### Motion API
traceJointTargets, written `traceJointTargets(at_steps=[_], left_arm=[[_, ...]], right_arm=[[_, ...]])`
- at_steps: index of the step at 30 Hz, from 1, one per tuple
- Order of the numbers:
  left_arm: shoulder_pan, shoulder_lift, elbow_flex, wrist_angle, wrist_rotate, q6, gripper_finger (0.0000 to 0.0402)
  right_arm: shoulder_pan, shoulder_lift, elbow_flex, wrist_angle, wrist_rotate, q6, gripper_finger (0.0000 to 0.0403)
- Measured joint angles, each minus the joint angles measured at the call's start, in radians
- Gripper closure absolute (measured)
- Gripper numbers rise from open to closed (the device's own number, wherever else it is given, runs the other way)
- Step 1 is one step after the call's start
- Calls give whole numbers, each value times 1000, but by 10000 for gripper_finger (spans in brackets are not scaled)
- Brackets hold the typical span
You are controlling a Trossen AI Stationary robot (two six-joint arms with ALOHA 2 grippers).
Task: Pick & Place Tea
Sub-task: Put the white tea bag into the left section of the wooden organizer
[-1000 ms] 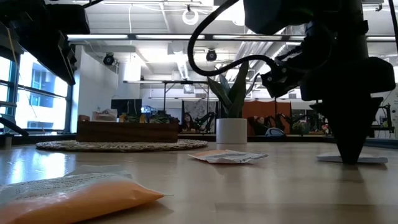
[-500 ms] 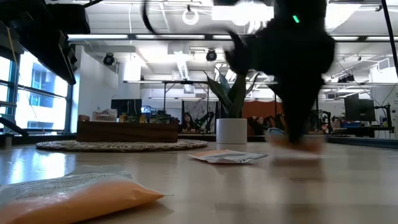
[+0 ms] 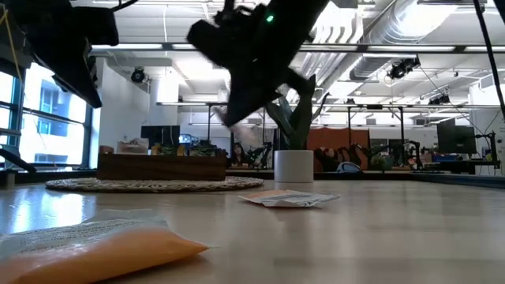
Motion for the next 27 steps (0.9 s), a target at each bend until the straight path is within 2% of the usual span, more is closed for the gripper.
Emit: traceJointTargets(at_steps=[4, 10, 12, 15, 20, 27], left_arm=[[0, 38, 0, 42, -94, -28, 302], [0, 93, 1, 141, -74, 33, 302], [1, 116, 1, 150, -77, 27, 302], [1, 160, 1, 181, -86, 40, 302], [1, 231, 1, 191, -98, 152, 302], [1, 311, 0, 336, -162, 156, 302]], right_arm=[[-55, 0, -94, 351, -20, -105, 395], [-127, 0, -216, 697, -150, -189, 400], [-140, -1, -239, 738, -157, -200, 400], [-145, 0, -247, 741, -114, -225, 399], [-146, -1, -244, 798, -52, -262, 400], [-154, -1, -243, 857, -3, -262, 401]])
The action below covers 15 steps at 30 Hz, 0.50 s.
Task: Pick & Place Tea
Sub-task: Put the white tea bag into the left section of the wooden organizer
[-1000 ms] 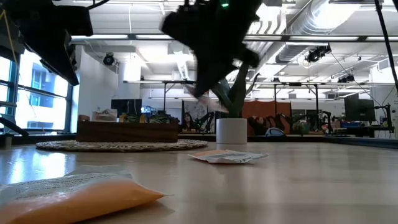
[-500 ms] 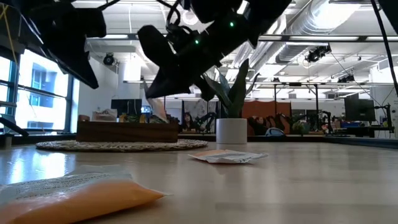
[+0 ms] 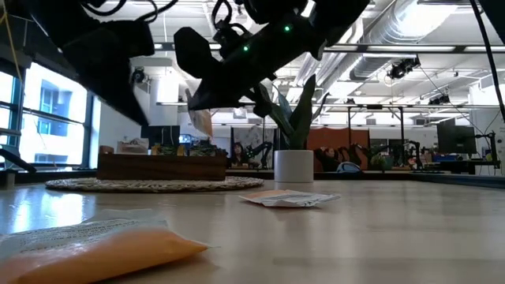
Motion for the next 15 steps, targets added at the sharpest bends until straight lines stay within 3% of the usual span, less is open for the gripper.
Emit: traceJointTargets(at_steps=[3, 8, 15], left_arm=[[0, 2, 0, 52, -68, -5, 302], [0, -2, 0, 127, -196, -147, 302], [0, -2, 0, 164, -229, -154, 302]], right_arm=[[-13, 0, 0, 50, -42, 5, 398], [-27, 0, 0, 134, -89, 8, 400], [-27, 0, -2, 160, -96, 34, 397]])
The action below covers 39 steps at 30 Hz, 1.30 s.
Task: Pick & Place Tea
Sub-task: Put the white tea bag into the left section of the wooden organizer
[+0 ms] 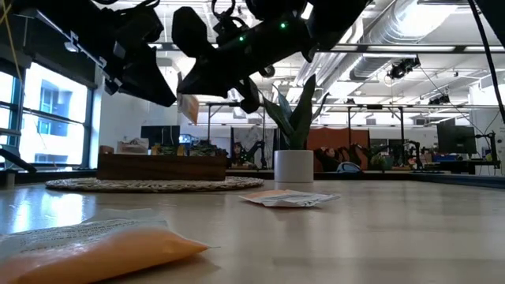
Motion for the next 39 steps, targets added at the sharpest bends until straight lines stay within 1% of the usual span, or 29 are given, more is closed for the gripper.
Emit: traceJointTargets(at_steps=[6, 9, 12, 15, 18, 22, 23, 27, 31, 39], left_arm=[[-1, 0, 0, 45, 3, 76, 302], [0, 0, 0, 44, 0, 78, 302], [-1, 0, 0, 41, -3, 79, 302], [-1, 0, 0, 33, 1, 85, 305], [-1, 0, 0, 14, -7, 89, 326], [-1, 0, 0, -12, -16, 90, 385], [-1, 0, 1, -17, -17, 90, 393], [0, 0, 1, -30, -1, 97, 385], [0, 0, 1, -57, 12, 103, 398], [0, 0, 1, -68, 13, 101, 400]], right_arm=[[-11, -1, 0, 3, -114, 1, 401], [-13, -2, 0, 1, -124, 19, 398], [-12, -2, 0, 1, -127, -8, 395], [-12, -2, 0, -1, -156, -12, 396], [-13, -2, 0, -4, -190, -10, 400], [-12, -2, 0, -8, -196, -8, 398], [-12, -2, 0, -10, -193, -8, 397], [-11, -2, 0, -24, -179, -27, 395], [-11, -2, 0, -37, -179, -28, 393], [-12, -2, 0, -67, -174, -52, 380]])
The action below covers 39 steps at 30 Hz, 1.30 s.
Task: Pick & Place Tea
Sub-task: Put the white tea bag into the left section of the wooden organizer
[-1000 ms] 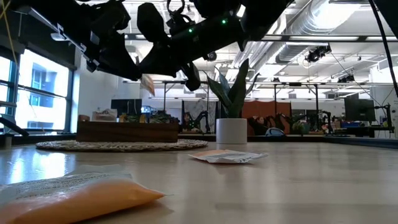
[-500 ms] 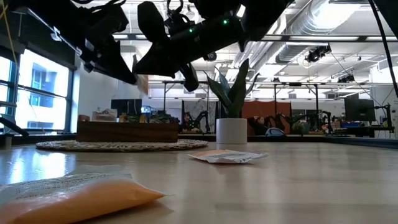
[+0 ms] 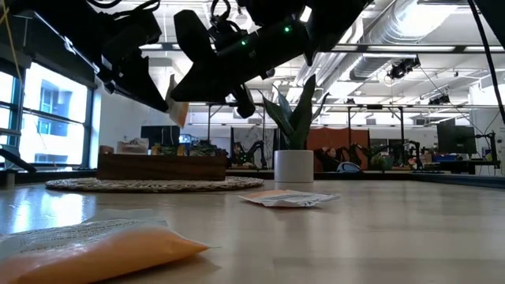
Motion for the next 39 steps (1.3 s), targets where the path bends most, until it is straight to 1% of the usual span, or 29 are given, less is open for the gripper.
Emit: traceJointTargets(at_steps=[5, 7, 11, 14, 16, 19, 23, 26, 32, 36, 39], left_arm=[[0, 0, 0, -6, 16, 0, 401], [0, -10, 1, -49, 30, -3, 401], [0, -56, 58, -314, 30, -106, 401], [0, -94, 119, -562, -9, -182, 401], [15, -137, 159, -692, -13, -218, 401], [74, -175, 188, -795, 54, -218, 401], [200, -216, 188, -820, 141, -109, 401], [320, -219, 188, -798, 262, 31, 401], [551, -174, 188, -744, 498, 295, 401], [683, -110, 188, -764, 559, 390, 401], [756, -58, 187, -754, 599, 454, 401]], right_arm=[[0, 0, 0, -5, -1, 0, 382], [0, 0, 0, -6, -1, -1, 385], [0, 0, 0, -11, -1, -1, 392], [0, 0, 0, -10, -1, -1, 398], [0, 0, 0, -6, -1, 0, 400], [0, 0, 0, 6, -11, 8, 400], [0, -2, 0, 49, -70, 25, 393], [0, -2, 3, 74, -102, 25, 392], [-2, -3, 3, 80, -107, 18, 399], [-8, -4, 3, 76, -133, 18, 398], [-9, -4, 3, 75, -140, 18, 395]])
